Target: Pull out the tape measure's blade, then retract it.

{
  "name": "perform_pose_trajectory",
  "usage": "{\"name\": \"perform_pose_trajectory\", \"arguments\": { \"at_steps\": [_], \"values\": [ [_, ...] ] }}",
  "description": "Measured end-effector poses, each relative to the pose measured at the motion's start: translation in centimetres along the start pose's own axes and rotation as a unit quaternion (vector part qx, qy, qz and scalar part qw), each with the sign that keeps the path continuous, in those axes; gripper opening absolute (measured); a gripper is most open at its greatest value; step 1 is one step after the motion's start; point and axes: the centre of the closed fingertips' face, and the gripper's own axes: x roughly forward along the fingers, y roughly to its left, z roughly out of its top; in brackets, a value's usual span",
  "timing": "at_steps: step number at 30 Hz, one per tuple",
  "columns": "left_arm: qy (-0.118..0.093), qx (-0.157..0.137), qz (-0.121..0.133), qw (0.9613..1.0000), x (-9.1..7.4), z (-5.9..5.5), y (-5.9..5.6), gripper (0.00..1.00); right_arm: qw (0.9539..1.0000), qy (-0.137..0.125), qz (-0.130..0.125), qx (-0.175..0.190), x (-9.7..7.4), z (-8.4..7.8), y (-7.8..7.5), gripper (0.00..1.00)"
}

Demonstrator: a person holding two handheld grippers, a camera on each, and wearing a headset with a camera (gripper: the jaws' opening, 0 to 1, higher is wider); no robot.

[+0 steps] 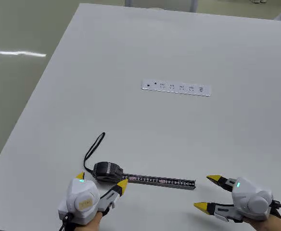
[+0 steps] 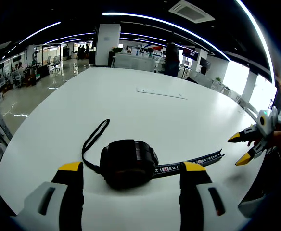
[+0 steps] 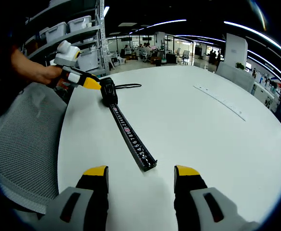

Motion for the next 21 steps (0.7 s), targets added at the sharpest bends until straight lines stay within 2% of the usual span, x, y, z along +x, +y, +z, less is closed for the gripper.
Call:
{"name": "perform_pose_trajectory", "arguments": {
  "at_steps": [10,21],
  "values": [
    [0.003,-0.001,0.007,1.0,0.8,-0.1,0.0,0.77,0.9995,0.006,0.02,-0.026,0.8,-0.6,-1.1,0.47],
    [0.004,-0.012,0.019,0.9997,1.5,-0.1,0.8,0.74,0.9968,0.013,0.05,-0.061,1.7,-0.5,-1.3,0.37]
  ]
}}
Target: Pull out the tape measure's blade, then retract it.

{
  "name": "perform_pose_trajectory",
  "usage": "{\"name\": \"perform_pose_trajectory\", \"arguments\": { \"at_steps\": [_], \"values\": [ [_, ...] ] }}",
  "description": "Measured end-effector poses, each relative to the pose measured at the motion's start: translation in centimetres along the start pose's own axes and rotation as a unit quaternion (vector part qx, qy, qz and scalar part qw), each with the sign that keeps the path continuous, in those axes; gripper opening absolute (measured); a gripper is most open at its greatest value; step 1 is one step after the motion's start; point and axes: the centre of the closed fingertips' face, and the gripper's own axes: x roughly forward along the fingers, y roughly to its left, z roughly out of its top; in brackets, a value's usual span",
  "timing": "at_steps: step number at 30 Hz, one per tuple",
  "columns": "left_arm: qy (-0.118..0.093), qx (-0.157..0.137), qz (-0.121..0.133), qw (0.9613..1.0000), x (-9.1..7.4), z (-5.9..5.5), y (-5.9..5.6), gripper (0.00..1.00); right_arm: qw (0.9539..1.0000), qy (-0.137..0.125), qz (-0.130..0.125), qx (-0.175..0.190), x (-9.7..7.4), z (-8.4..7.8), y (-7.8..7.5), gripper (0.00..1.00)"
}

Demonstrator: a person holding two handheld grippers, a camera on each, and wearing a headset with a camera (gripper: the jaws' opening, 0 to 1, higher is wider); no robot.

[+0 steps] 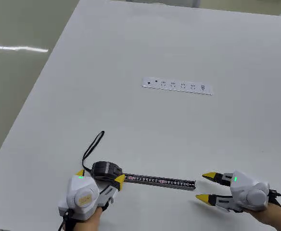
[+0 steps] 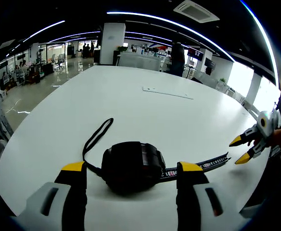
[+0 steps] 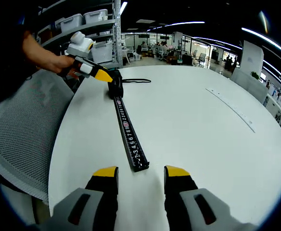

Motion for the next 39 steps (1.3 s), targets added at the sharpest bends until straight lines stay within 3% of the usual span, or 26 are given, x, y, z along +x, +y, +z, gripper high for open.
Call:
{"name": "perform_pose_trajectory", "arguments": {
  "at_steps": [25,39],
  "values": [
    [0.001,-0.002,-0.003,1.0,1.0,0.2,0.0,0.7,0.9963,0.017,0.063,-0.057,2.4,-0.1,0.4,0.22],
    [0.004,0.0,-0.001,1.0,1.3,-0.1,0.0,0.7,0.9946,0.018,0.075,-0.069,2.9,-0.5,0.4,0.14]
  ]
}}
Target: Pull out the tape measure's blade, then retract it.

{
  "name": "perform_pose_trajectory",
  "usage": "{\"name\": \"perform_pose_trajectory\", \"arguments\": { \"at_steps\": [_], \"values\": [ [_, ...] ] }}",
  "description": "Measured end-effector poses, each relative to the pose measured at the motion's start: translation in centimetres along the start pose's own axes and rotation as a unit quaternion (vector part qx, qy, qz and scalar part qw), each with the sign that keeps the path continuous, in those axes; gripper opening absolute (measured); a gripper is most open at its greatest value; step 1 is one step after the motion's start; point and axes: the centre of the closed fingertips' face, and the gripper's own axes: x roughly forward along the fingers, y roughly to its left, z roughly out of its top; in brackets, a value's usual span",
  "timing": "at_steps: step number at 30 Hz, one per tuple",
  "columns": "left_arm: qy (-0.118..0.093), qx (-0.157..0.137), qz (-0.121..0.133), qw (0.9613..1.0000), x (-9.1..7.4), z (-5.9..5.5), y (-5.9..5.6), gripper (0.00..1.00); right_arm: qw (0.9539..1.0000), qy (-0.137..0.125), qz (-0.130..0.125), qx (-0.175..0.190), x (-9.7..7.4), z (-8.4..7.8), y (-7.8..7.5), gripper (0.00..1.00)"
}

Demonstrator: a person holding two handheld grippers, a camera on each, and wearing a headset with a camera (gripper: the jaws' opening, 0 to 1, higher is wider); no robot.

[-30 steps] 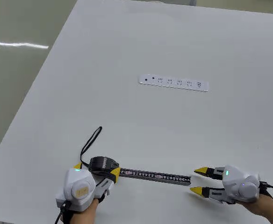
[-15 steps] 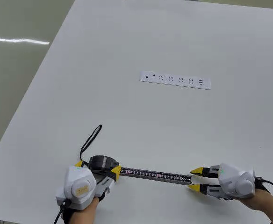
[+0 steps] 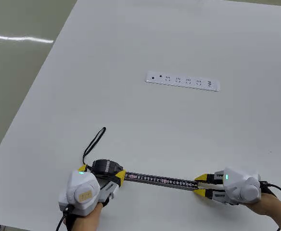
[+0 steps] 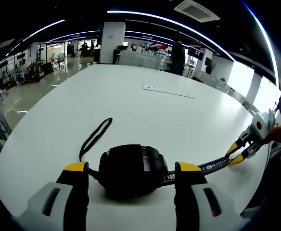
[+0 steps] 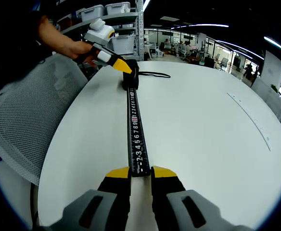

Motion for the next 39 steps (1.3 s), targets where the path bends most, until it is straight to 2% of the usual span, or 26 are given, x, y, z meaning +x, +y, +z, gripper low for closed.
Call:
{"name": "perform_pose_trajectory", "arguments": {
  "at_steps": [13,22,26,39],
  "values": [
    [0.0,-0.004,0.007,1.0,0.3,0.0,-0.4,0.7,1.0,0.002,-0.001,0.003,-0.1,-0.1,0.0,0.12],
    [0.004,-0.014,0.016,0.9998,0.5,-0.3,-0.3,0.69,1.0,0.005,-0.003,0.004,-0.1,-0.1,0.0,0.12],
    [0.008,-0.027,0.023,0.9994,0.8,-0.4,-0.2,0.67,1.0,0.005,-0.004,0.004,-0.2,0.0,0.1,0.12],
    [0.013,-0.032,0.038,0.9987,1.1,-0.6,-0.2,0.64,0.9999,0.003,-0.011,0.004,-0.3,0.2,0.0,0.12]
  ]
}}
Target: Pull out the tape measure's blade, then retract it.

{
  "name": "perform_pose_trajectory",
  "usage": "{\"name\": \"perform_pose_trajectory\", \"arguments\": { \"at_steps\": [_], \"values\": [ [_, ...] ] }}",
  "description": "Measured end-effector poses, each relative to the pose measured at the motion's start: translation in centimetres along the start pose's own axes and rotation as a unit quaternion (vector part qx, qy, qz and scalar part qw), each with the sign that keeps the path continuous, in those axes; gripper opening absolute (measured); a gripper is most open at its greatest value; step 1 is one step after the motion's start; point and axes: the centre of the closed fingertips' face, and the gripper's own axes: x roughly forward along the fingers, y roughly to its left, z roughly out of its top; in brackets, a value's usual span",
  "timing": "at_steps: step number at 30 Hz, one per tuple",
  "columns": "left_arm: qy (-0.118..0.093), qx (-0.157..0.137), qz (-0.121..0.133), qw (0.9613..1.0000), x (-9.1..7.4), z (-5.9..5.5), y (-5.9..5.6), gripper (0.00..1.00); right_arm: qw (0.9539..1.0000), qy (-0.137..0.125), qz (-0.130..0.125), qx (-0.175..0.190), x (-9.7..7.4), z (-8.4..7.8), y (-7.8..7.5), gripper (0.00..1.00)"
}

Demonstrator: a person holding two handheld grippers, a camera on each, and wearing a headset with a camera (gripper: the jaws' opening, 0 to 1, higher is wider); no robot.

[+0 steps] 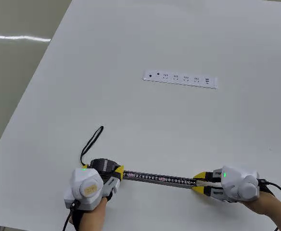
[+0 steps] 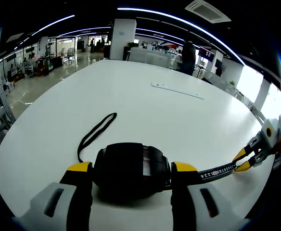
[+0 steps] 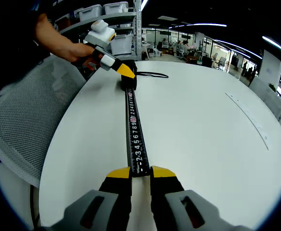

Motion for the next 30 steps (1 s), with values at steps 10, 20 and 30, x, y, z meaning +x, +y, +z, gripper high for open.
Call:
{"name": "perform_pose_trajectory", "arguments": {
  "at_steps": [10,20,30],
  "values": [
    [0.004,0.002,0.017,0.9998,0.22,-0.03,0.05,0.65,1.0,-0.001,-0.002,0.001,-0.1,0.2,0.06,0.12],
    [0.008,0.0,0.021,0.9997,0.2,-0.05,0.11,0.64,1.0,-0.001,-0.002,0.004,-0.06,0.04,0.1,0.12],
    [0.012,0.004,0.021,0.9997,0.26,-0.12,0.13,0.63,1.0,-0.001,-0.002,0.004,-0.09,0.11,0.05,0.12]
  ]
}}
